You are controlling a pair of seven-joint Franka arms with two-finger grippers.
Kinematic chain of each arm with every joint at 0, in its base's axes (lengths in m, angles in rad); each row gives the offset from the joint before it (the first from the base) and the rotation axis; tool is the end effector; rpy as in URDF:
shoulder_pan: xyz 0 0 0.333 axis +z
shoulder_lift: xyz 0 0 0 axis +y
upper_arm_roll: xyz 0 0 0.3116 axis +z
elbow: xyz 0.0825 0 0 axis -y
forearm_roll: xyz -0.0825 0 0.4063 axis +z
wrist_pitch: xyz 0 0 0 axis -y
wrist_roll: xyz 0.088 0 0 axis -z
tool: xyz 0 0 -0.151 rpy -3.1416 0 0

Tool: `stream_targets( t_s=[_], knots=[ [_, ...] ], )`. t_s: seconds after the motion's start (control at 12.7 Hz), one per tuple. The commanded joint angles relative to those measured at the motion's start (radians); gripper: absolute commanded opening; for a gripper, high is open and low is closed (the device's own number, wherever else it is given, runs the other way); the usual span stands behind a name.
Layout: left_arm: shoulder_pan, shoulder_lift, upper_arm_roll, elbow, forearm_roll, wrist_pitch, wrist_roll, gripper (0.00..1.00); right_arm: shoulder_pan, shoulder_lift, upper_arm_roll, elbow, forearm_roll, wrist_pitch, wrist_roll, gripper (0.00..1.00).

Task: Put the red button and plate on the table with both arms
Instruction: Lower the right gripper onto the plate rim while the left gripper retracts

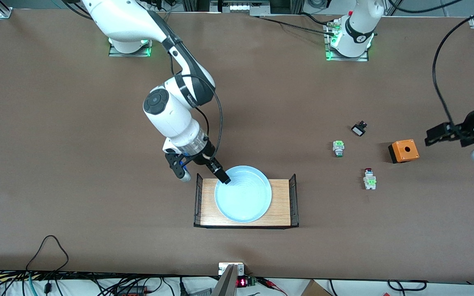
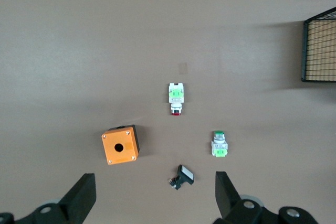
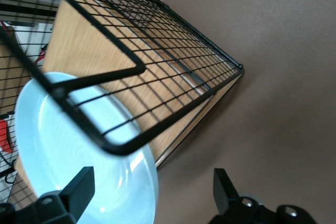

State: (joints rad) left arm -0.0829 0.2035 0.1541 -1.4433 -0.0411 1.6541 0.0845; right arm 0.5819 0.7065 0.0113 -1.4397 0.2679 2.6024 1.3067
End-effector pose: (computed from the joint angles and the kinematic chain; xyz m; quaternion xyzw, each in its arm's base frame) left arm 0.6431 0.0320 0.5239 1.0000 -0.0067 0.0052 0.0046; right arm 0.6610 0.4442 0.2679 -0.8698 0.4290 -0.0522 0.2379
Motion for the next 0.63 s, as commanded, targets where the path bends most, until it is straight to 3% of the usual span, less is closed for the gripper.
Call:
stream_targets(
  t_s=[0.0, 0.39, 0.55],
  knots=[
    [0.003, -0.125, -0.004, -0.101, 0.029, -0.005, 0.023, 1.00, 0.012, 0.048, -0.010, 0.062, 0.019, 0.007, 0.023, 1.00],
    [0.003, -0.281, -0.008, -0.248, 0.052, 0.024, 0.017, 1.00, 0.010, 0.033, -0.010, 0.065, 0.065, -0.002, 0.025, 1.00],
    [0.008, -0.354, -0.045, -0.359, 0.052, 0.093, -0.028, 1.00, 0.009, 0.033, -0.010, 0.064, 0.071, -0.002, 0.025, 1.00]
  ],
)
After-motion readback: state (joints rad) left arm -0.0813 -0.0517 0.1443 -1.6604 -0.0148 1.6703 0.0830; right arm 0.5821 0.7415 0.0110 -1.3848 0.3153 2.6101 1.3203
